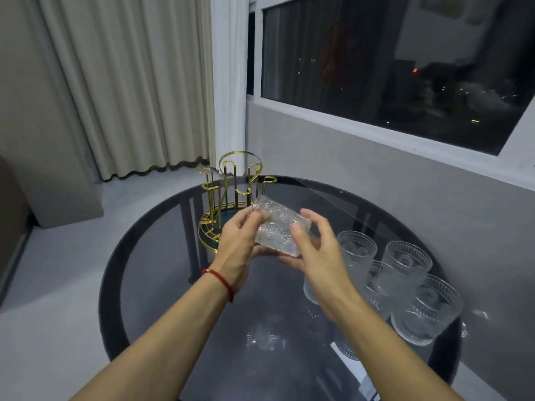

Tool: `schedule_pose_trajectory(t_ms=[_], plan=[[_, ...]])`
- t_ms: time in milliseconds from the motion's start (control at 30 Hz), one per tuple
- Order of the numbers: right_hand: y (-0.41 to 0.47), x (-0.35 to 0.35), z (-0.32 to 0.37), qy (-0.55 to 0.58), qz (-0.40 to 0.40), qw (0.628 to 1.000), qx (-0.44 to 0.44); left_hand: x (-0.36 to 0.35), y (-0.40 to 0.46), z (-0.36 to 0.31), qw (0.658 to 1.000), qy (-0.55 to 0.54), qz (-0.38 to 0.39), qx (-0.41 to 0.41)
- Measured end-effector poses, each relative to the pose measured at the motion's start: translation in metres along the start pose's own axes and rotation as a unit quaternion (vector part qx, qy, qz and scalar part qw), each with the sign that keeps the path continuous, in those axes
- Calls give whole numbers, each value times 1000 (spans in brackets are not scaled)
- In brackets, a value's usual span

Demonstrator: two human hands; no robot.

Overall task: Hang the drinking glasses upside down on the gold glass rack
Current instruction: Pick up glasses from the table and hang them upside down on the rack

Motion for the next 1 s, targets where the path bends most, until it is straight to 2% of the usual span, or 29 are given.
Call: schedule_pose_trajectory(t_ms=[67,133,200,267,367,500,600,733,900,1000], plan=[[3,10,10,-29,-50,998,24,16,3,10,998,52,-11,-12],[10,26,24,-83,-110,989,50,44,3,18,979,186,-75,-44],[19,40,46,-117,-155,979,58,65,5,26,917,377,-99,-82],[38,40,71,-117,-178,975,67,75,8,38,844,523,-82,-92],[79,16,111,-146,-203,963,105,76,11,61,797,597,-36,-82],[140,-46,153,-190,-163,952,173,74,11,86,746,661,48,-66],[183,-91,168,-251,-124,942,185,78,13,90,741,667,48,-61],[226,-134,157,-374,-76,911,158,78,15,96,739,670,51,-48],[263,-168,118,-520,27,849,94,76,17,95,735,675,39,-50],[271,-183,96,-571,104,813,42,74,16,94,739,671,30,-57]])
Point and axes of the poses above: each hand's wrist, its own y-axis towards the middle knuckle, its own x-axis out of the back of the hand, z = x × y, the point moved 8 cm from there along y, towards the middle knuckle, and after that the axes turned 6 degrees about -x, right-handed, at the moved point
